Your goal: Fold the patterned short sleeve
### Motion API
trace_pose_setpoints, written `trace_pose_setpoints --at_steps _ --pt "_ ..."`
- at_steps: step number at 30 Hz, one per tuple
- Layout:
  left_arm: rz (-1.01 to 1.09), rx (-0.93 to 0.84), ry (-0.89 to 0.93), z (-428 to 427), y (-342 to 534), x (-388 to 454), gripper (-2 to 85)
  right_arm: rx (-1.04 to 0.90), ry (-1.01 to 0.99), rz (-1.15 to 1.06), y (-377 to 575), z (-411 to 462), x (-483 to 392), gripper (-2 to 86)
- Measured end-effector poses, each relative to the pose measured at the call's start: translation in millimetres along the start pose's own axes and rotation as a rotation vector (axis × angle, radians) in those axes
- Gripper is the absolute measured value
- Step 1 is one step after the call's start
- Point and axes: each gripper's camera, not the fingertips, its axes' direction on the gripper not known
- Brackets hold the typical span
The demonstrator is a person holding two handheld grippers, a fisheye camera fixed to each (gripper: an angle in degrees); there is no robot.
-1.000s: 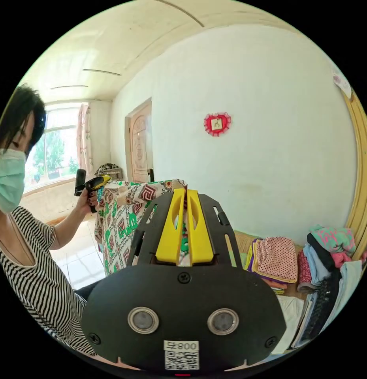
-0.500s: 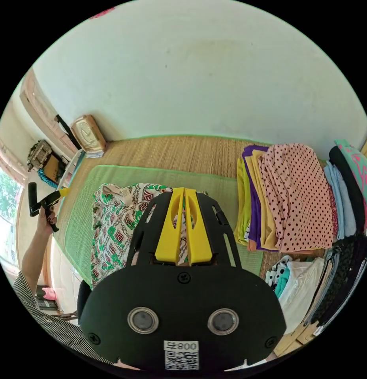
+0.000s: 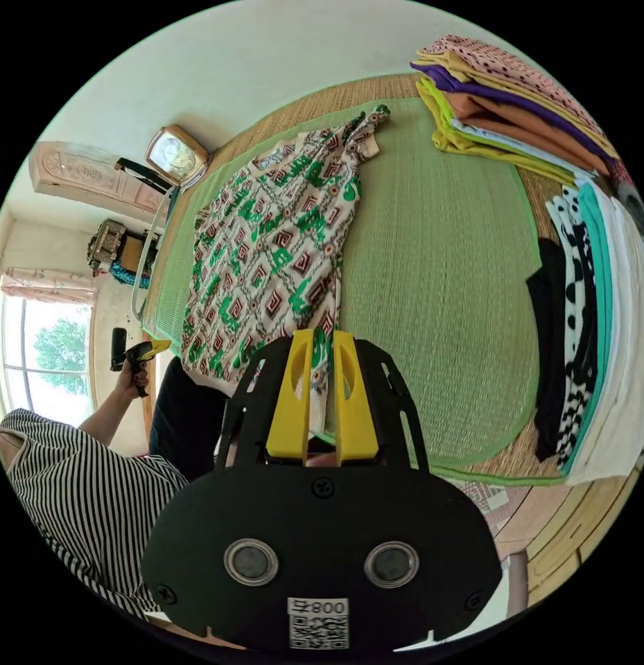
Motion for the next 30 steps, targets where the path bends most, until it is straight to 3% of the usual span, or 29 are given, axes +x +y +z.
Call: trace_pose_setpoints --at_steps 13,20,30 --pt "0.033 -0.138 -0.092 62 -18 -12 8.9 -0.094 0.150 0.043 6 38 -6 6.0" --pt "0.039 -0.159 -0.154 71 -21 -18 5.1 -0.105 0.180 0.052 3 46 -8 1.4" --pt "0.032 0.041 -0.026 26 2 -19 0.9 -0.040 0.091 0.068 27 -3 12 -0.2"
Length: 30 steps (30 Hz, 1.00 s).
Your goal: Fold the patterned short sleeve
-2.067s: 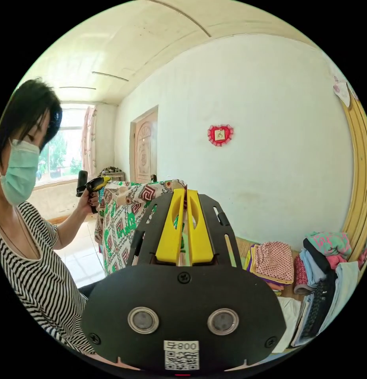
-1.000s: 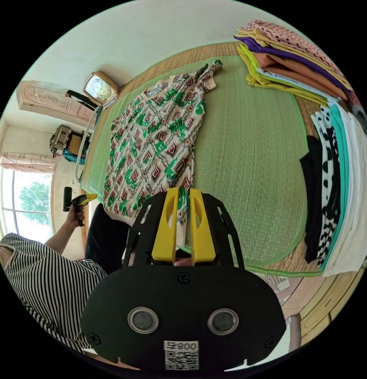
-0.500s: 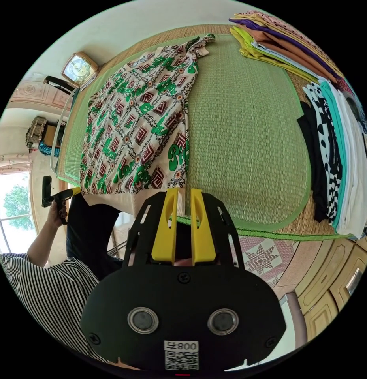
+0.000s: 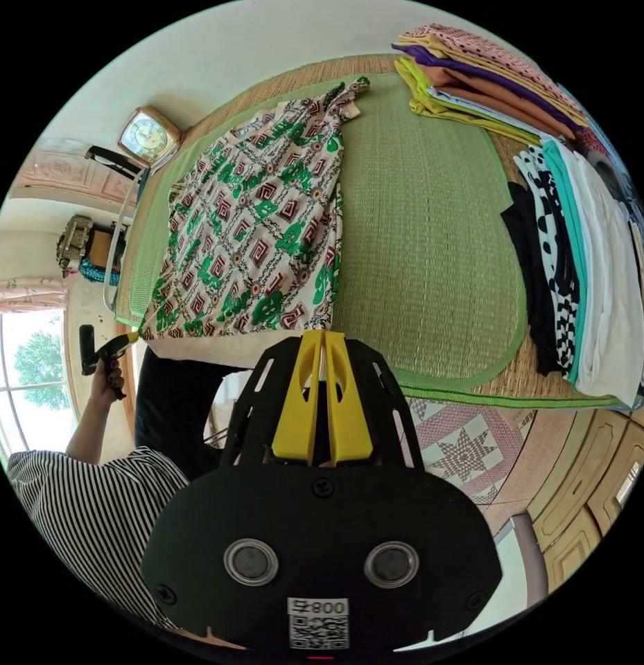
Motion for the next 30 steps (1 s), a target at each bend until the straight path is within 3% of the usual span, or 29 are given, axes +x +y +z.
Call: trace_pose_setpoints --at_steps 6,19,25,30 --pt "-0.030 0.060 0.061 -6 15 -15 3.3 0.038 -0.095 0.056 32 -14 27 -0.2" --pt "0.023 -0.160 -0.090 41 0 -13 9.3 0.045 -0.051 0.123 57 -19 60 -0.3" --pt "0.076 -0.341 -0.196 75 -12 3 7.5 0.043 -0.032 0.126 63 -19 66 -0.3" --pt "0.064 -0.364 -0.222 77 -11 2 3.4 0.035 -0.041 0.137 74 -15 75 -0.3"
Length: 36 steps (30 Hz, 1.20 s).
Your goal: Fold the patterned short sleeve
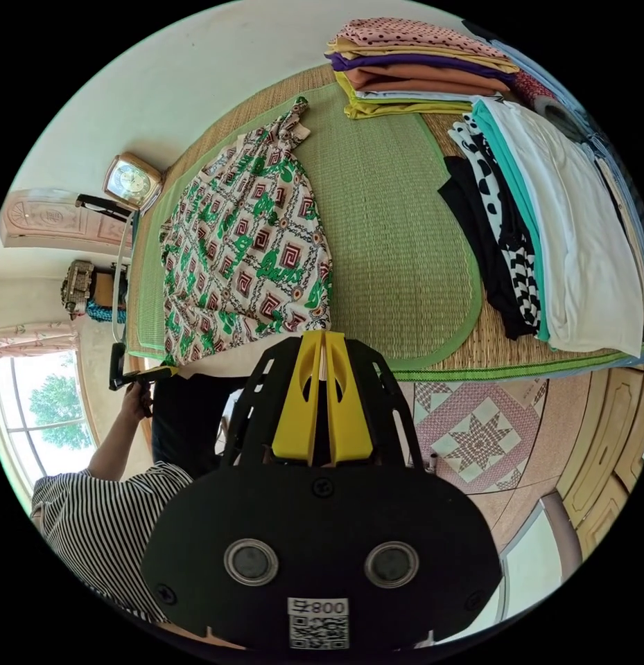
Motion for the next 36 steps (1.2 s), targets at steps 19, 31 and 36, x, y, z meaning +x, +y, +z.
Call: trace_pose_setpoints --at_steps 19,31,36 --pt "0.126 0.474 0.168 -220 -77 20 2.0 0.255 -0.201 -0.153 -115 -111 -42 -0.3" --pt "0.512 0.752 -0.018 -408 -15 136 2.1 0.582 -0.224 -0.530 -74 -285 -152 -0.2" --pt "0.500 0.659 -0.043 -363 39 109 2.1 0.452 -0.207 -0.518 -7 -220 -134 -0.1"
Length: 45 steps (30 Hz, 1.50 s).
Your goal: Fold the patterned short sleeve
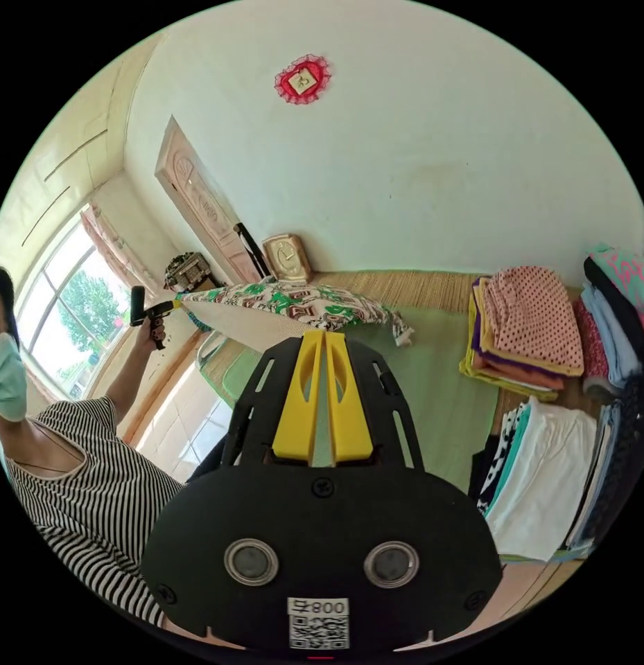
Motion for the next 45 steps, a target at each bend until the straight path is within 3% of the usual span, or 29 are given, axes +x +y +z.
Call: trace_pose_setpoints --at_steps 4,10,15,23,31,38,45 --pt "-0.223 -0.197 0.040 57 97 -44 2.2 -0.181 -0.024 0.157 78 64 22 -0.1" --pt "-0.581 -0.357 0.135 137 206 -112 2.5 -0.440 -0.095 0.491 179 169 86 0.1" --pt "-0.601 -0.380 0.111 147 209 -127 4.0 -0.508 -0.082 0.510 171 199 89 0.1" --pt "-0.623 -0.253 0.061 123 177 -167 8.6 -0.483 0.008 0.538 136 194 98 0.0" --pt "-0.636 -0.187 0.029 165 80 -252 9.3 -0.307 0.071 0.520 41 197 120 1.7" --pt "-0.702 -0.093 -0.020 211 11 -316 9.2 -0.272 0.178 0.350 -108 284 128 3.8" --pt "-0.631 -0.184 -0.108 251 -28 -343 7.4 -0.300 0.302 0.209 -215 377 126 4.6"
